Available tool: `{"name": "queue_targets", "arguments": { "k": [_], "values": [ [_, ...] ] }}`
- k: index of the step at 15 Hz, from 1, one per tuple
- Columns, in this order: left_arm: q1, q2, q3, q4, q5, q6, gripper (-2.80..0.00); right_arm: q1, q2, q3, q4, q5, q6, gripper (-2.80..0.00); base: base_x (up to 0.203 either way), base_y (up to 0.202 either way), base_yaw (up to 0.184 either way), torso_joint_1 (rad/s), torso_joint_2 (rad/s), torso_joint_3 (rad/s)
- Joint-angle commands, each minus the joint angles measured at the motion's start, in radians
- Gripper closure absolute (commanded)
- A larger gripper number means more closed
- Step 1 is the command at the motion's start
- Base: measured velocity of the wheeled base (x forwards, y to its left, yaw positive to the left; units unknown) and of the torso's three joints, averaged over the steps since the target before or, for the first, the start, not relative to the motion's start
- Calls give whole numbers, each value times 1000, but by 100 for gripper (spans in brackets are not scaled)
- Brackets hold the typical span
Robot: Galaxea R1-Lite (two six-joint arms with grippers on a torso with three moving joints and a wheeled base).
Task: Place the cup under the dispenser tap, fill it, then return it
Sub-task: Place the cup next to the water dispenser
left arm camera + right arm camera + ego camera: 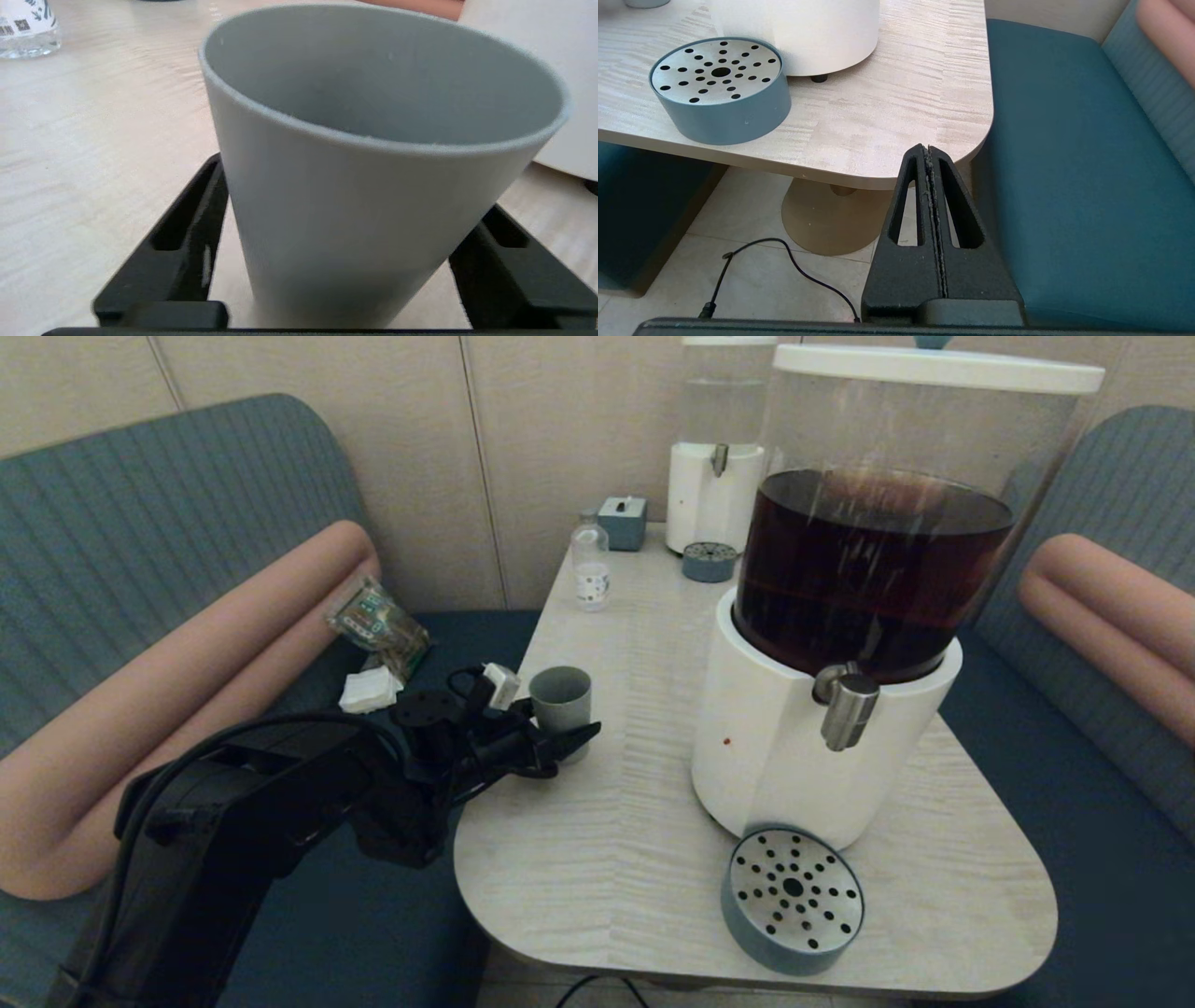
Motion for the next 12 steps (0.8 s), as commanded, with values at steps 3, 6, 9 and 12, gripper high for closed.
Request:
{"name": "queue_targets", "arguments": {
  "k": [3,6,9,12],
  "values": [
    [-1,-38,35,-11,-3,1,-280,0,-1,0,0,0,-1,0,0,0,0,0,0,0],
    [0,-99,156,-27,-4,7,-280,0,-1,0,0,0,-1,0,0,0,0,0,0,0],
    [1,-173,289,-36,-4,8,-280,0,-1,0,0,0,-1,0,0,0,0,0,0,0],
    [6,-243,434,-41,-1,8,-280,0,-1,2,0,0,-1,0,0,0,0,0,0,0]
  ]
}}
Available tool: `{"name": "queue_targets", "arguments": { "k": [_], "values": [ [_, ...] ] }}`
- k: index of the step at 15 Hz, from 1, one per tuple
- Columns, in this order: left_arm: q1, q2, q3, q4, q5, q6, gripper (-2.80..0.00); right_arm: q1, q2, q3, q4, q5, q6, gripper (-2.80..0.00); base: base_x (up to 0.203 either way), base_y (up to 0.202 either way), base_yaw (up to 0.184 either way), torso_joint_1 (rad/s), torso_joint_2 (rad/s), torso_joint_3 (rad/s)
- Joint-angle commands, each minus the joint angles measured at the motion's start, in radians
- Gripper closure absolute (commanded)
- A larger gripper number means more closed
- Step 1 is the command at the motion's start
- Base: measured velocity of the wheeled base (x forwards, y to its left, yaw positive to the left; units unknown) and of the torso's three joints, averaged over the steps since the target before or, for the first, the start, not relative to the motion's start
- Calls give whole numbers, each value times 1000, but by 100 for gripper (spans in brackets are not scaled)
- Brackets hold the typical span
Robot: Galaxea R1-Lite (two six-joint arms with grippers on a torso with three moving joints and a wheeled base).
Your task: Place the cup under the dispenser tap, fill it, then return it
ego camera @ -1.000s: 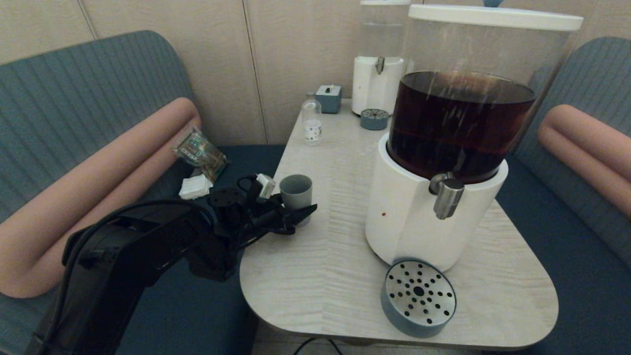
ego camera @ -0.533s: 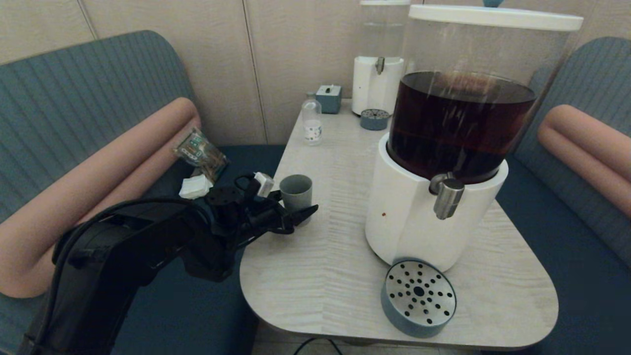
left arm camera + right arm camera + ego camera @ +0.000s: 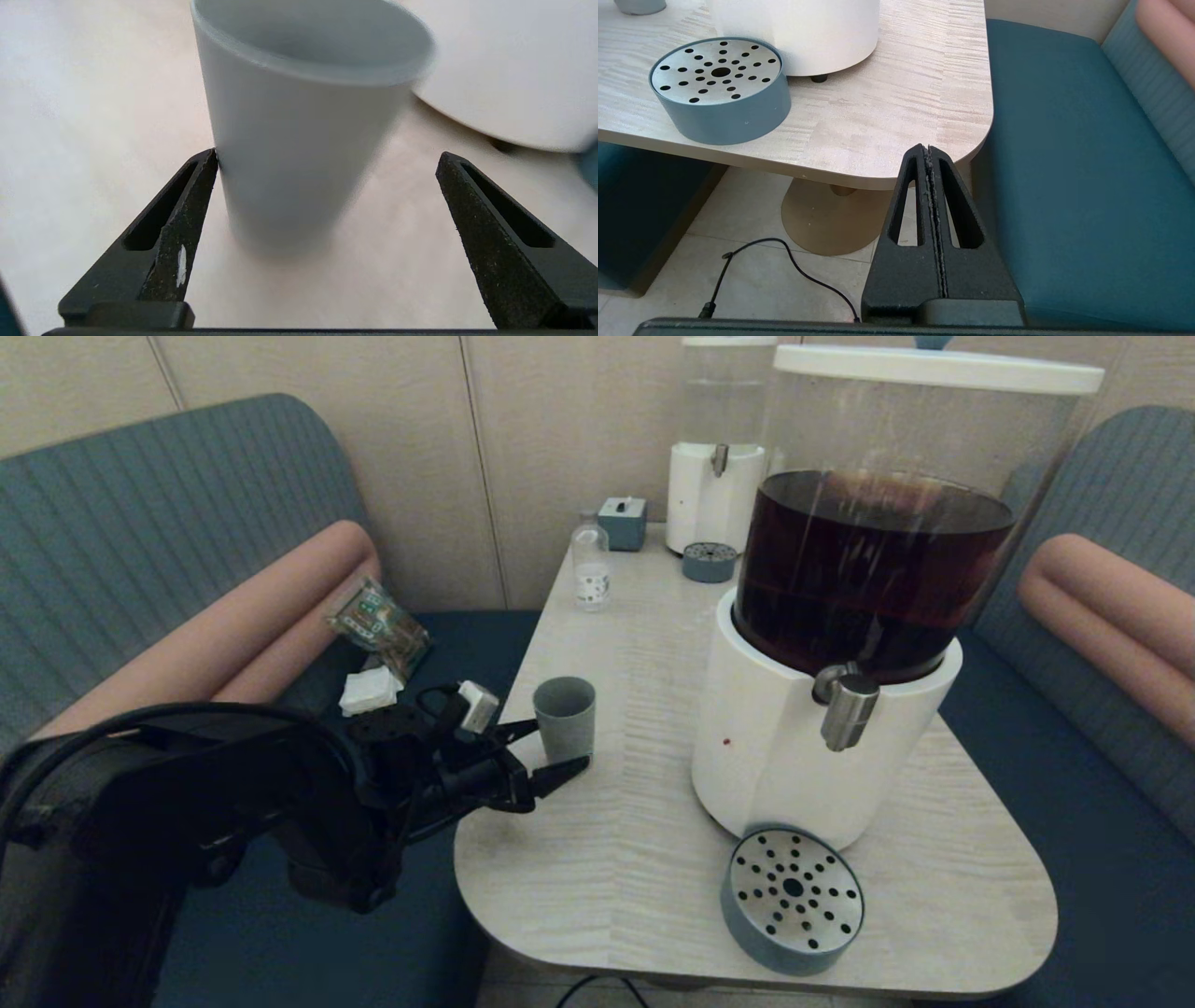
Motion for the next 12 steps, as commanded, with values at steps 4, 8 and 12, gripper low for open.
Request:
{"name": "queue_targets", "arguments": {
  "k": [4,8,12],
  "values": [
    [38,-154,204,-11,-3,1,-280,0,-1,1,0,1,-1,0,0,0,0,0,0,0],
    [94,-253,324,-20,-4,2,-280,0,-1,1,0,1,-1,0,0,0,0,0,0,0],
    [139,-429,447,-42,58,-6,-280,0,-1,1,0,1,-1,0,0,0,0,0,0,0]
  ]
}}
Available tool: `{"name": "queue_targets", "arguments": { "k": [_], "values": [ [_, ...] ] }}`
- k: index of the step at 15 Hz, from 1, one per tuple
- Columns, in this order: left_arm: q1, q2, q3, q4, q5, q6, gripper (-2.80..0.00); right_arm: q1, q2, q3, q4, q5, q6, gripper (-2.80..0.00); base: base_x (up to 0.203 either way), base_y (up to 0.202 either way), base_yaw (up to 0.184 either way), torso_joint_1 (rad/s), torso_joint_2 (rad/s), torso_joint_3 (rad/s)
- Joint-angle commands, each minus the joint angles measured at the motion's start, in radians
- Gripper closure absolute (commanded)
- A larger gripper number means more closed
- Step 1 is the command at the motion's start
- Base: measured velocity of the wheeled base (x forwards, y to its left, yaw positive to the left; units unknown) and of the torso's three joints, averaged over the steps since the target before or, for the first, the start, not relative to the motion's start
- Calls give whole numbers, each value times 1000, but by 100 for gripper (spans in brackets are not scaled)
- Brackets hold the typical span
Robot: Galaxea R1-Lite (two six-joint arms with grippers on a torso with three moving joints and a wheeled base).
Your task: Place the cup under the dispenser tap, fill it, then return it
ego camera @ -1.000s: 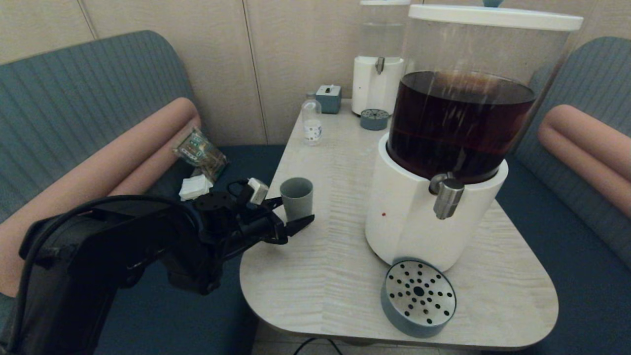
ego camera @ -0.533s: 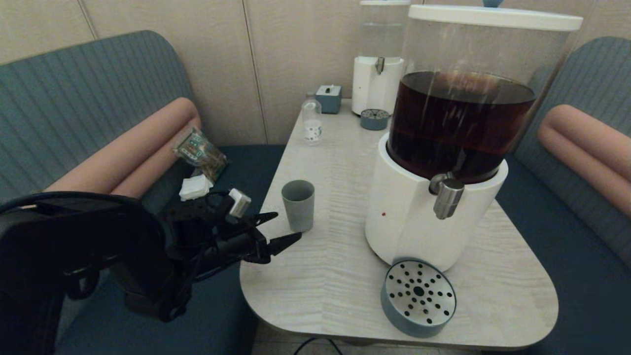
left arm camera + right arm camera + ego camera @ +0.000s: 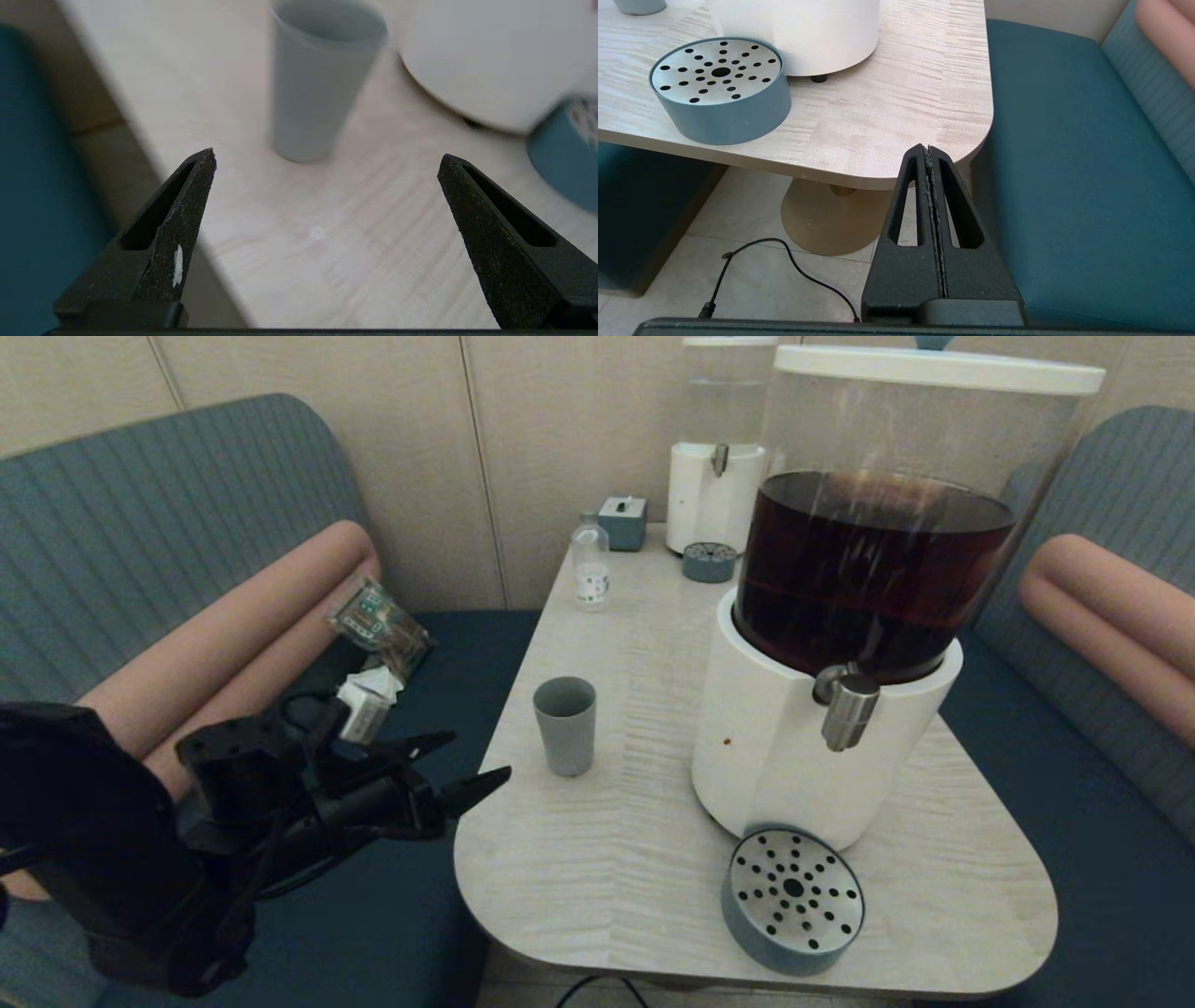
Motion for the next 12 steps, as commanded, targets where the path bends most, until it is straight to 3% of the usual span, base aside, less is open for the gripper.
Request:
{"name": "queue_targets", "arguments": {
  "k": [1,3,4,7,12],
  "values": [
    [18,-148,73,-19,10,-4,-280,0,-1,2,0,0,-1,0,0,0,0,0,0,0],
    [34,-293,178,-34,25,-11,-280,0,-1,0,0,0,-1,0,0,0,0,0,0,0],
    [42,-374,234,-39,31,-17,0,0,-1,1,0,0,-1,0,0,0,0,0,0,0],
    [53,-559,358,-45,62,-40,0,0,-1,2,0,0,-1,0,0,0,0,0,0,0],
    [54,-921,352,-10,159,-94,0,0,-1,0,0,0,-1,0,0,0,0,0,0,0]
  ]
}}
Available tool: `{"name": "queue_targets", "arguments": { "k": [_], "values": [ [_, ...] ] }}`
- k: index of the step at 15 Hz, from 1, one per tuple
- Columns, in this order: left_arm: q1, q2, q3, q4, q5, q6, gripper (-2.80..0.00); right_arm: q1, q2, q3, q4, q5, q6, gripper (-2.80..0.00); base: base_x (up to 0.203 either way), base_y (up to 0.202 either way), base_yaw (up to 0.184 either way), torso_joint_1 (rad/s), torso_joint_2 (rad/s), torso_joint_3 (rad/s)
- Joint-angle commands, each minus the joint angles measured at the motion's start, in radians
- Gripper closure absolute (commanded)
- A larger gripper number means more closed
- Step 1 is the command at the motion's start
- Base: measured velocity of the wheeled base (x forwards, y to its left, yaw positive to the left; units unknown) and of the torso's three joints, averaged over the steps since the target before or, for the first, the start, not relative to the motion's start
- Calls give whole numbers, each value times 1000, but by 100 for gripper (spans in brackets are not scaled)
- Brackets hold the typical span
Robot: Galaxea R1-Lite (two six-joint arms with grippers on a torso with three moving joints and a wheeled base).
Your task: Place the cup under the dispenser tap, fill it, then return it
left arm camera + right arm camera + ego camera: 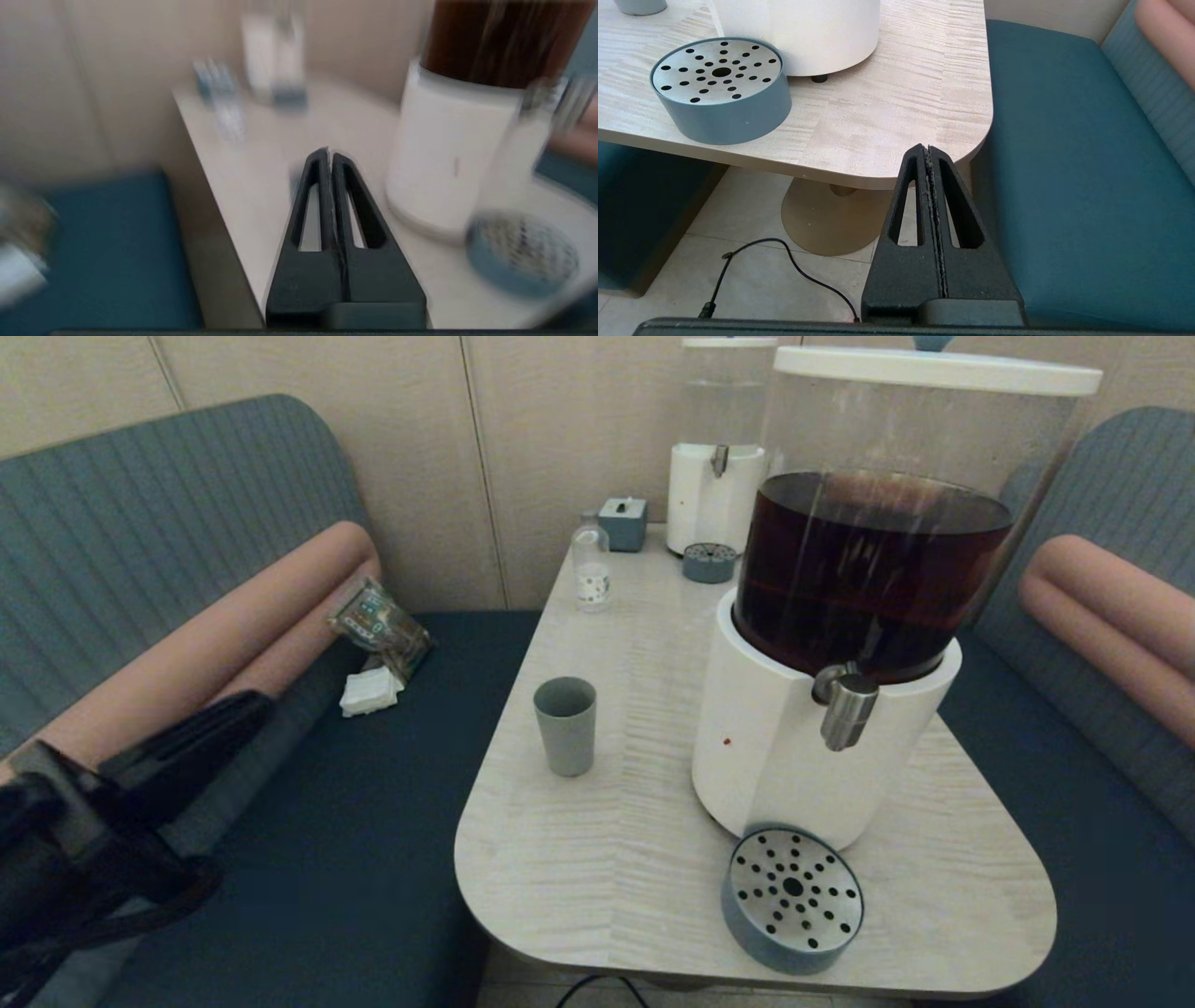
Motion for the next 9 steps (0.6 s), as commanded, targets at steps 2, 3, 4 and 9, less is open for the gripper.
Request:
{"name": "queue_targets", "arguments": {
  "k": [2,3,4,9],
  "values": [
    [0,-286,-11,41,40,-8,0,0,-1,0,0,0,-1,0,0,0,0,0,0,0],
    [0,-358,-12,68,64,-9,0,0,-1,2,0,0,-1,0,0,0,0,0,0,0],
    [0,-423,-10,91,90,-8,0,0,-1,1,0,0,-1,0,0,0,0,0,0,0],
    [9,-601,36,162,136,-6,0,0,-1,2,0,0,-1,0,0,0,0,0,0,0]
  ]
}}
